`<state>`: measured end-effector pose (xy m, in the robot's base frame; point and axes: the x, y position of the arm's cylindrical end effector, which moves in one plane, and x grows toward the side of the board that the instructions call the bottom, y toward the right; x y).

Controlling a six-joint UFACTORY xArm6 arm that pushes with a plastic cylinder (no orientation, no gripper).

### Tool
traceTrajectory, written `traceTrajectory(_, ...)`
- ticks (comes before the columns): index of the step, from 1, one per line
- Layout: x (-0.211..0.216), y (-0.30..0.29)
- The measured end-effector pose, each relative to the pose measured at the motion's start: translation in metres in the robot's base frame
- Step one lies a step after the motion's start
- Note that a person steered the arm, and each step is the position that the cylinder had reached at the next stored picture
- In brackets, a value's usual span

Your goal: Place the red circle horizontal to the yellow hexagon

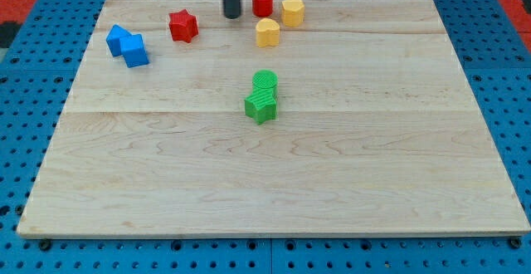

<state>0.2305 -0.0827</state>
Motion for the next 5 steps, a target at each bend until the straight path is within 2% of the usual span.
traceTrajectory(1, -0.037, 0.040)
traceTrajectory(2, -0.038, 0.077)
traceTrajectory(3, -0.031, 0.184)
traceTrajectory(4, -0.004, 0.184)
traceTrajectory(5, 0.006, 0.211)
